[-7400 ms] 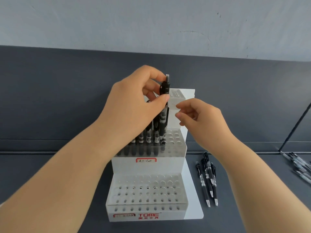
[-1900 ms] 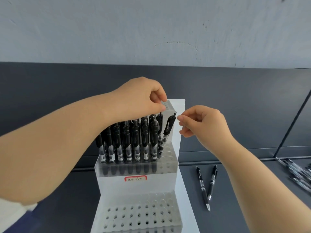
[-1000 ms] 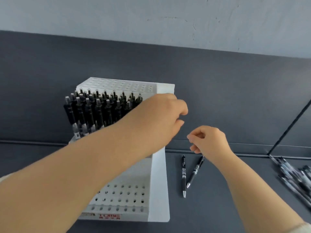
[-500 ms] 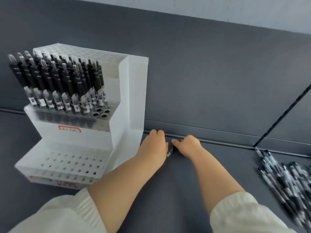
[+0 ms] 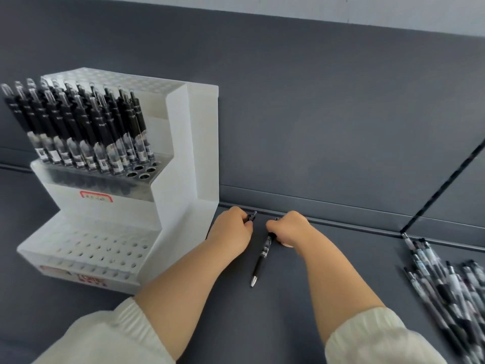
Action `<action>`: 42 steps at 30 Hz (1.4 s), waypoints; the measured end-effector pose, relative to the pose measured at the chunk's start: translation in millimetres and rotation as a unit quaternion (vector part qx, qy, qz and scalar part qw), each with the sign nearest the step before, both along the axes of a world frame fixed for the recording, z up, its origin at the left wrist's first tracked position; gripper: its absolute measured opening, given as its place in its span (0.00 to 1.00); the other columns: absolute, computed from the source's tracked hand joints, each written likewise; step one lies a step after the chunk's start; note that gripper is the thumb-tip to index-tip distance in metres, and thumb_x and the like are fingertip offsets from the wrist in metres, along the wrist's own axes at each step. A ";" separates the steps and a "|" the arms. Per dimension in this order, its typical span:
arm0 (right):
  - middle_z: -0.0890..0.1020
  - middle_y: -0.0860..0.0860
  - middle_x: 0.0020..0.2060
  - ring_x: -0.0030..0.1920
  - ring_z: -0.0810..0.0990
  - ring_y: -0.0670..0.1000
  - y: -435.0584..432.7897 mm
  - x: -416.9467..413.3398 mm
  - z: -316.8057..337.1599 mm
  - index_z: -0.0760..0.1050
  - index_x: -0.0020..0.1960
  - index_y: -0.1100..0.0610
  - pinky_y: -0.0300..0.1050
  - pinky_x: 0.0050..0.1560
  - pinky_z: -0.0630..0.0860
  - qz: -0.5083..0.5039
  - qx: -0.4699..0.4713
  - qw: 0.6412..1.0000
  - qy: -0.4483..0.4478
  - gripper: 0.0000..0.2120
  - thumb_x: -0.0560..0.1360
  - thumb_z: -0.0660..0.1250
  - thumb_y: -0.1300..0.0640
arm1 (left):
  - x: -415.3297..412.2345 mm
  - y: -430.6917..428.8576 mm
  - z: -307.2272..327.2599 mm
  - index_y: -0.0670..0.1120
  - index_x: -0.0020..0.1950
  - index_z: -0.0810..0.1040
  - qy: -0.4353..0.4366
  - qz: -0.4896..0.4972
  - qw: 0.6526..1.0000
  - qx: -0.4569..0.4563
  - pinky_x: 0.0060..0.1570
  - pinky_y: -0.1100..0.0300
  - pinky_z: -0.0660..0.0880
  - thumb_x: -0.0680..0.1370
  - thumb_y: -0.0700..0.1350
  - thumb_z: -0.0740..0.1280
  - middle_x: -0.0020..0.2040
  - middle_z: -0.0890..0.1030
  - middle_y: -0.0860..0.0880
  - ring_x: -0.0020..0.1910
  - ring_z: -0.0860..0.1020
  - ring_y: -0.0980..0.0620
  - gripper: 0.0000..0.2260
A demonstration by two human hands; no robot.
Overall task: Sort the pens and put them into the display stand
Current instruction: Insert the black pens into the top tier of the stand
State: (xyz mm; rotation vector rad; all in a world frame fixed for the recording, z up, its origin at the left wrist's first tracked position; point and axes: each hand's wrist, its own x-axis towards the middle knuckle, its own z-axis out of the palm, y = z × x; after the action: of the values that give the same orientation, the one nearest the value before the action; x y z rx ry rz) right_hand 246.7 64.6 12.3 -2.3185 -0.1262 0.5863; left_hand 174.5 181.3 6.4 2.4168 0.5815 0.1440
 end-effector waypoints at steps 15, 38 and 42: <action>0.84 0.46 0.41 0.41 0.80 0.45 7.5 -57.5 106.5 0.78 0.48 0.49 0.39 0.42 0.79 -0.063 0.339 0.915 -0.211 0.06 0.74 0.68 0.59 | -82.2 33.6 101.8 0.55 0.46 0.79 -0.308 -0.038 0.932 -0.189 0.46 0.73 0.74 0.74 0.41 0.71 0.44 0.83 0.58 0.44 0.80 0.64 0.09; 0.83 0.46 0.41 0.44 0.81 0.48 164.8 -141.3 182.6 0.77 0.48 0.44 0.38 0.50 0.78 0.002 0.317 0.867 -0.385 0.11 0.73 0.69 0.60 | -185.0 199.0 156.5 0.60 0.41 0.79 -0.426 -0.027 0.883 -0.195 0.37 0.80 0.71 0.68 0.43 0.73 0.38 0.83 0.64 0.38 0.80 0.67 0.12; 0.83 0.46 0.42 0.45 0.82 0.48 164.5 -142.5 184.5 0.77 0.48 0.43 0.41 0.52 0.78 -0.006 0.300 0.871 -0.389 0.11 0.73 0.69 0.60 | -183.2 201.2 158.1 0.58 0.42 0.79 -0.429 -0.039 0.880 -0.201 0.35 0.80 0.70 0.68 0.41 0.73 0.37 0.82 0.64 0.37 0.79 0.68 0.11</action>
State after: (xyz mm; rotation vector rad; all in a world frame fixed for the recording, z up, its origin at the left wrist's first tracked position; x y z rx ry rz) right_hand 104.1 229.2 196.7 -1.7941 -0.5814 -0.3956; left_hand -8.7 382.6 164.5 1.7180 0.0757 0.9070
